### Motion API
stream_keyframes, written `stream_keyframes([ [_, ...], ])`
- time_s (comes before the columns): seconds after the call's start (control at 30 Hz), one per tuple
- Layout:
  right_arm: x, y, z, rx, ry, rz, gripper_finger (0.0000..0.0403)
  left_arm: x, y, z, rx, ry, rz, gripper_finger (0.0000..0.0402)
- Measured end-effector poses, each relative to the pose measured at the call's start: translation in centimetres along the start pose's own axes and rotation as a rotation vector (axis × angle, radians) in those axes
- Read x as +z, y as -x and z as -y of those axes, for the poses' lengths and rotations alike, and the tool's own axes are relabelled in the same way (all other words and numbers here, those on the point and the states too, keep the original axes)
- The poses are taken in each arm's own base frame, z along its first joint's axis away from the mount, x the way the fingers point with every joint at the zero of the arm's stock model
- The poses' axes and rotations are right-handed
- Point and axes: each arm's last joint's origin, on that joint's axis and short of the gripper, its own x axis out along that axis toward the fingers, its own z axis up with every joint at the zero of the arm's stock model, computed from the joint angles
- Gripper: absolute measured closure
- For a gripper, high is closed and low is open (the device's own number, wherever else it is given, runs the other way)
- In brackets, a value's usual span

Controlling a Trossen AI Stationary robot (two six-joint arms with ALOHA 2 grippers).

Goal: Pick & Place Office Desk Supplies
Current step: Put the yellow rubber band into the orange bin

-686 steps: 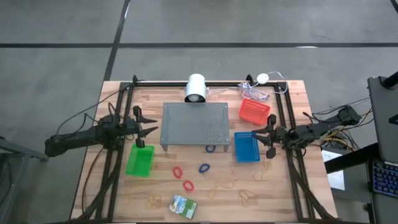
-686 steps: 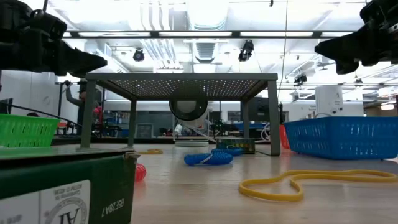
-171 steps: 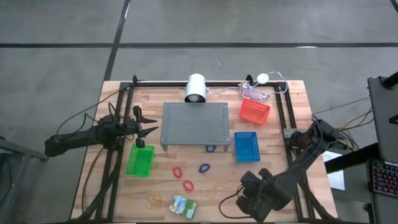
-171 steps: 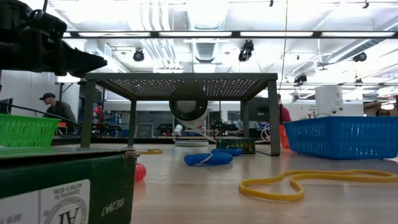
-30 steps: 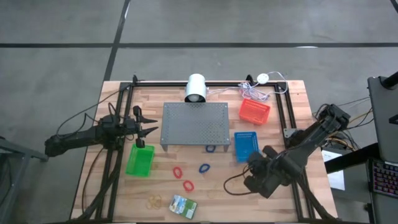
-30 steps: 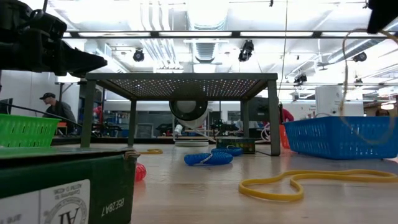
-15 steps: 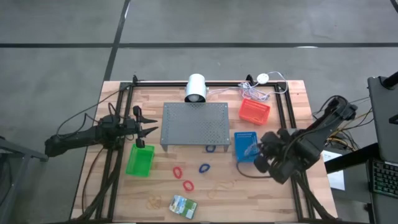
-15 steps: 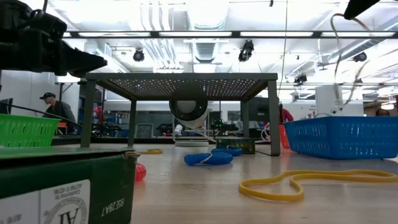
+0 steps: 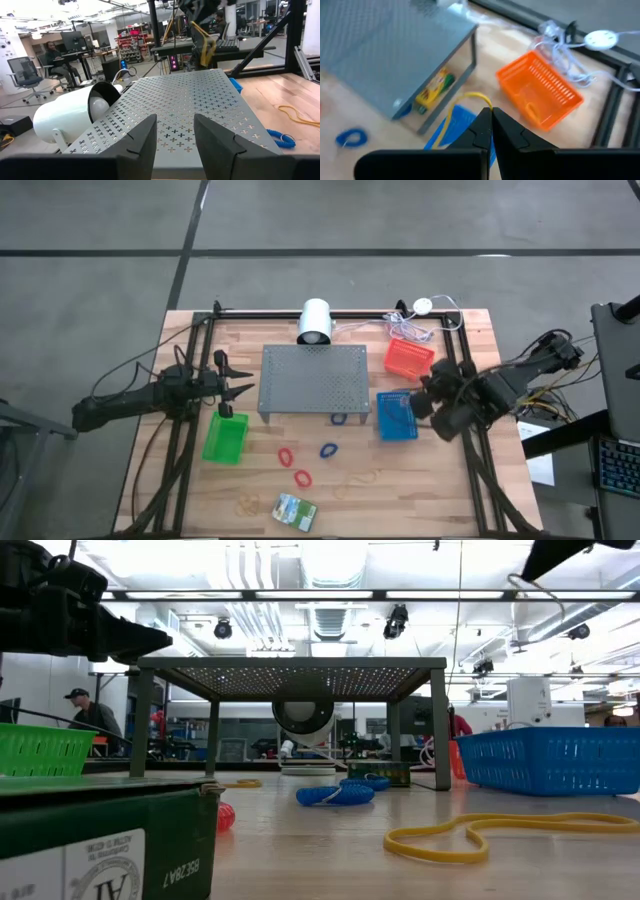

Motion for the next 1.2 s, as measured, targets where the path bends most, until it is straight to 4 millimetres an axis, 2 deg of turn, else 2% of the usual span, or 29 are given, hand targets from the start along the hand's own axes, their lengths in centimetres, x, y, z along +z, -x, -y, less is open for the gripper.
stream_keyframes([
  [0.43, 4.9, -4.3, 2.6, -0.266, -0.079, -0.005, 0.0395, 0.0, 0.0, 0.0, 0.0, 0.0, 0.0, 0.0268],
  [0.63, 6.1, -6.0, 3.0, -0.27, -0.075, -0.044, 0.0395, 0.0, 0.0, 0.0, 0.0, 0.0, 0.0, 0.0268],
  [0.83, 6.6, -7.4, 3.3, -0.275, -0.076, -0.071, 0.0395, 0.0, 0.0, 0.0, 0.0, 0.0, 0.0, 0.0268],
  [1.2, 5.9, -10.3, 4.1, -0.3, -0.08, -0.129, 0.0395, 0.0, 0.0, 0.0, 0.0, 0.0, 0.0, 0.0268],
])
